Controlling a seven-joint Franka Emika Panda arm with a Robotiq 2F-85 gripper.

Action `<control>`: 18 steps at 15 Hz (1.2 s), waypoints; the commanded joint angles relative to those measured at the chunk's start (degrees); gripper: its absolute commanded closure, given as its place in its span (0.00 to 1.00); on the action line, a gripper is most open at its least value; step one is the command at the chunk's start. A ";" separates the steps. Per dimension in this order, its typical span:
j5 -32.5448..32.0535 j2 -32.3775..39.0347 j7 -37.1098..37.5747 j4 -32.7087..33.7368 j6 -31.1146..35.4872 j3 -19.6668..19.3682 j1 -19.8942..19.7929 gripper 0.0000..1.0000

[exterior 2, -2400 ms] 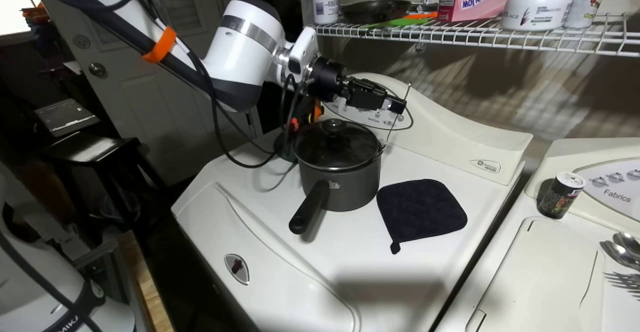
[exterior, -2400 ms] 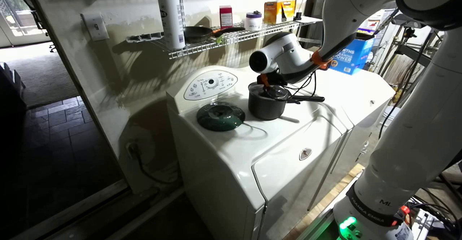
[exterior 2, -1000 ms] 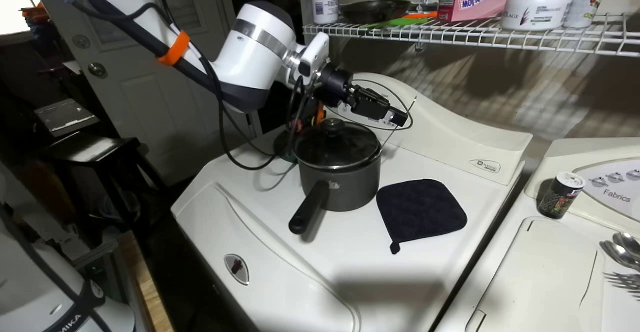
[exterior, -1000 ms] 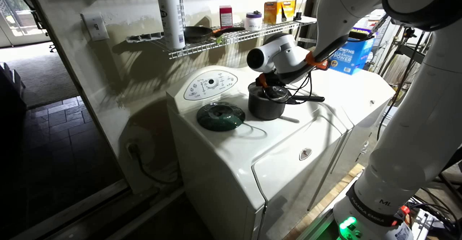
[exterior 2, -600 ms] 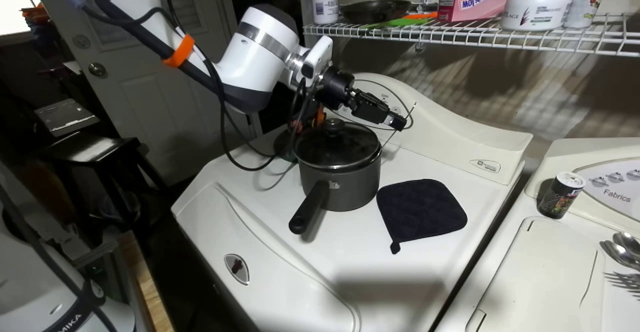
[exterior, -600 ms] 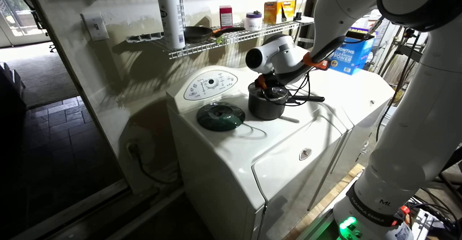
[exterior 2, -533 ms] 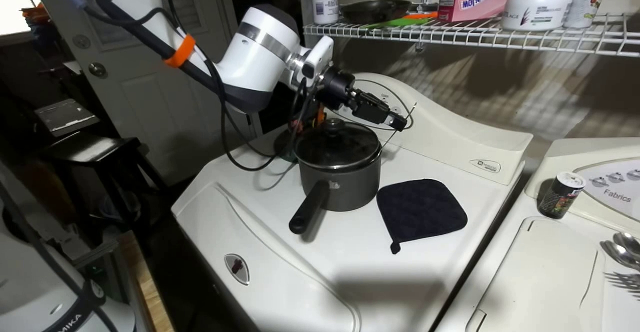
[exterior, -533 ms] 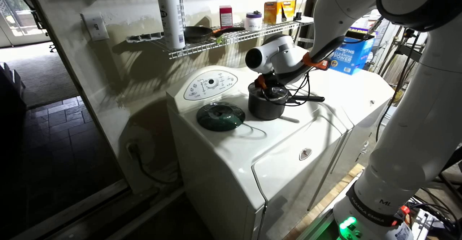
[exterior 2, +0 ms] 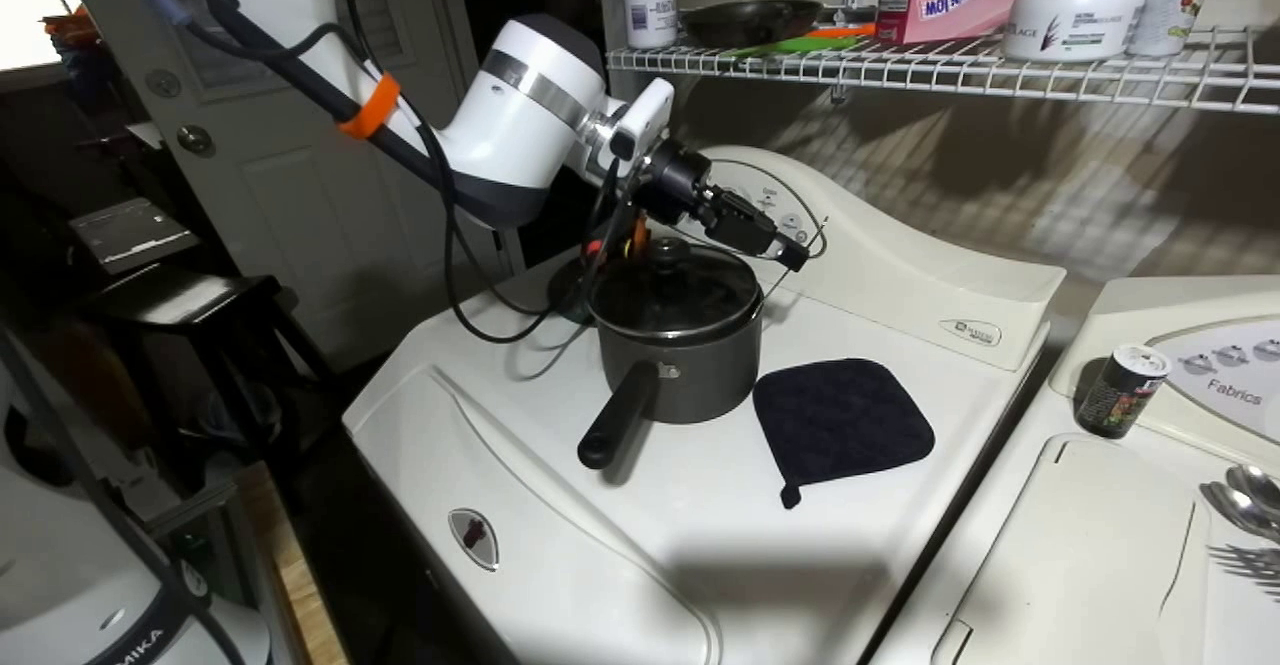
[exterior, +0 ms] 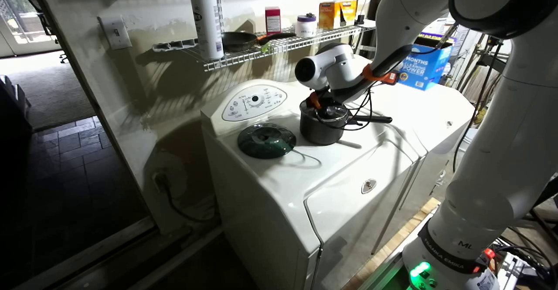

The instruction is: Put the silver spoon inside the pot

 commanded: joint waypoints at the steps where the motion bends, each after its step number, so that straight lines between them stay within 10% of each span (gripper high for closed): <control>1: 2.45 1.79 -2.63 2.04 1.25 0.11 -0.61 0.96; 18: 10.48 2.59 -10.09 3.75 2.84 -0.57 -1.51 0.96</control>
